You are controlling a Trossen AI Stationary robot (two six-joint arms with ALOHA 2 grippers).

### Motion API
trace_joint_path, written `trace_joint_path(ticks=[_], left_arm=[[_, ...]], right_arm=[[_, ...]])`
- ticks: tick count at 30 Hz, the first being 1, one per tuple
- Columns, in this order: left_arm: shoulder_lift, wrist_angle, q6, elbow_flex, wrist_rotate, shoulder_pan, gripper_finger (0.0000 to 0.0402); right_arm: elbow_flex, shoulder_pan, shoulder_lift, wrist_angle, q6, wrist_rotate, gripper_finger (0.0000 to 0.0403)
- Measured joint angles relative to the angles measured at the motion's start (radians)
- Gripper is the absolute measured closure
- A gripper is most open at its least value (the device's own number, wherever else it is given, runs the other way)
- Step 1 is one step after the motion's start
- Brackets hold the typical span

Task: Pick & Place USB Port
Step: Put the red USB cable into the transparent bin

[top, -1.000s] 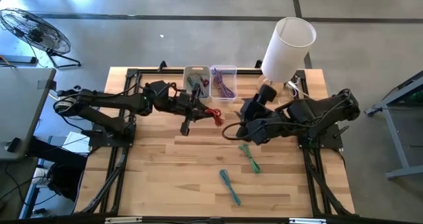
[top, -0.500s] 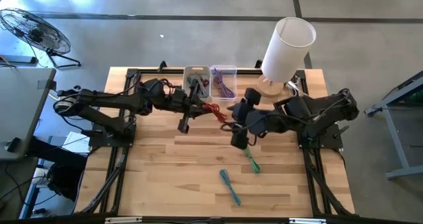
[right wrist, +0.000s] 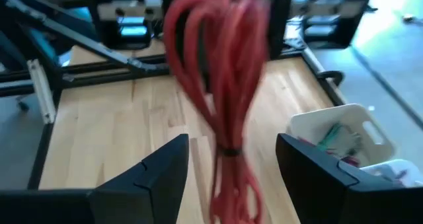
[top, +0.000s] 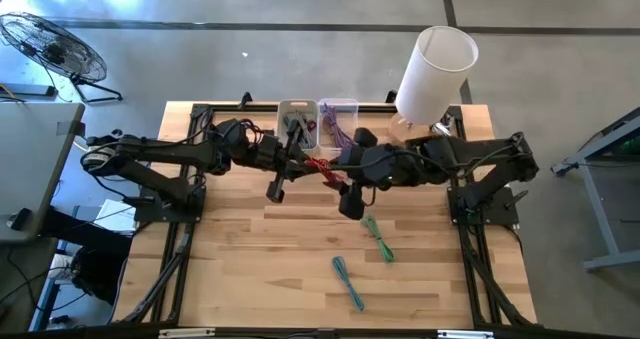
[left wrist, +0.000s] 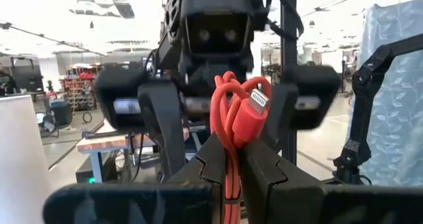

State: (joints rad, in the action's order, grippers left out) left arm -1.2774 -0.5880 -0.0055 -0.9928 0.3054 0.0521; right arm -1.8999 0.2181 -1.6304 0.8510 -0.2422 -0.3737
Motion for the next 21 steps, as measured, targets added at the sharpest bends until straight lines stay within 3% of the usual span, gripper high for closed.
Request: trace_joint_path(ticks=[4,7,14,21], left_arm=[[0.000,-0.008,0.000,0.000,0.005,0.000,0.0384],[0.000,-0.009,0.000,0.000,0.019,0.000,0.0384],[0.000,-0.009,0.000,0.000,0.031,0.000,0.0384],[0.000,-0.007,0.001,0.000,0.048,0.000,0.0385]], right_arm=[[0.000,-0.016,-0.030,-0.003,0.023,0.049,0.0190],[0.000,-0.018,-0.049,-0.002,0.045,0.051,0.0220],[0.000,-0.015,-0.055,-0.003,0.101,0.047,0.0373],[0.000,-0.010,-0.053,0.014,0.116,0.028,0.0385]])
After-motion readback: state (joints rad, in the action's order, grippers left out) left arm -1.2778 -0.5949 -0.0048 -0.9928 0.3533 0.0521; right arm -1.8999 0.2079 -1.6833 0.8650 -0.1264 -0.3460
